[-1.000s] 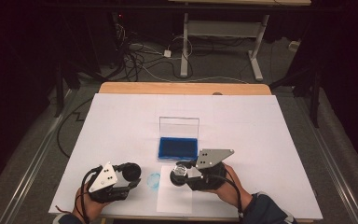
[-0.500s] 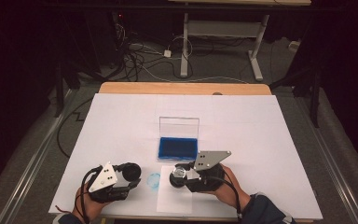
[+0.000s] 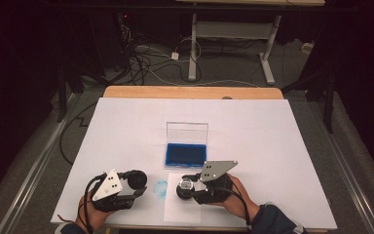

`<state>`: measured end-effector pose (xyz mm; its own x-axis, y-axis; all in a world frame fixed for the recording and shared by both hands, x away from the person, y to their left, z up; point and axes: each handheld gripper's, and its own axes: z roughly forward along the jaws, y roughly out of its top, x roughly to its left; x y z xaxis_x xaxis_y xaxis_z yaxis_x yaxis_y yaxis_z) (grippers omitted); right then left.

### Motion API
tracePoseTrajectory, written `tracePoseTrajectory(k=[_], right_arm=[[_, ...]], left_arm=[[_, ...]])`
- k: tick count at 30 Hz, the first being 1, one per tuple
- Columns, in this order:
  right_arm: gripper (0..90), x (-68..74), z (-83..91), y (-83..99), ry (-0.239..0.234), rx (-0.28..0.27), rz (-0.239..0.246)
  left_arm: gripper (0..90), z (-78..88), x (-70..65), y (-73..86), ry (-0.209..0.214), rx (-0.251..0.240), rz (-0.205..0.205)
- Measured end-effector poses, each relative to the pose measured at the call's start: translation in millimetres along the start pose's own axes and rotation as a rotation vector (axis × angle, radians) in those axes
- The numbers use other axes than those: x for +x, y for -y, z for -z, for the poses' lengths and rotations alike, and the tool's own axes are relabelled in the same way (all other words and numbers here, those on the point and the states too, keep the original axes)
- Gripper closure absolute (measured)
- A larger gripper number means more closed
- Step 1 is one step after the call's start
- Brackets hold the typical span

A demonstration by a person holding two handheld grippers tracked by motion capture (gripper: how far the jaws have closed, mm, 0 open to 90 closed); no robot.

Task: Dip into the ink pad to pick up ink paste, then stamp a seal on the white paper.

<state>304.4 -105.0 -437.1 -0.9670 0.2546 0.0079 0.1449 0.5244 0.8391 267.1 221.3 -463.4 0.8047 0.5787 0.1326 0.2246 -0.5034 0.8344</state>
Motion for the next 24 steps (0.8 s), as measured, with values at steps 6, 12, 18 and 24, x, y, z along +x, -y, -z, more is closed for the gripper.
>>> tracePoseTrajectory(k=[6,12,18,24], right_arm=[[57.0,1.6,-2.6,2.2,-0.008,0.013,0.003],[57.0,2.6,-7.1,6.2,-0.019,0.025,0.004],[57.0,1.9,-12.2,10.1,-0.020,0.040,-0.005],[57.0,-0.4,-15.9,15.7,-0.017,0.055,-0.008]], left_arm=[[36.7,-0.3,-0.6,-0.3,0.001,0.003,-0.005],[36.7,0.4,-1.7,-1.4,-0.004,0.002,-0.008],[36.7,0.6,-2.2,-0.7,0.000,0.005,-0.009],[36.7,-0.1,-2.0,-2.2,-0.002,0.004,-0.016]])
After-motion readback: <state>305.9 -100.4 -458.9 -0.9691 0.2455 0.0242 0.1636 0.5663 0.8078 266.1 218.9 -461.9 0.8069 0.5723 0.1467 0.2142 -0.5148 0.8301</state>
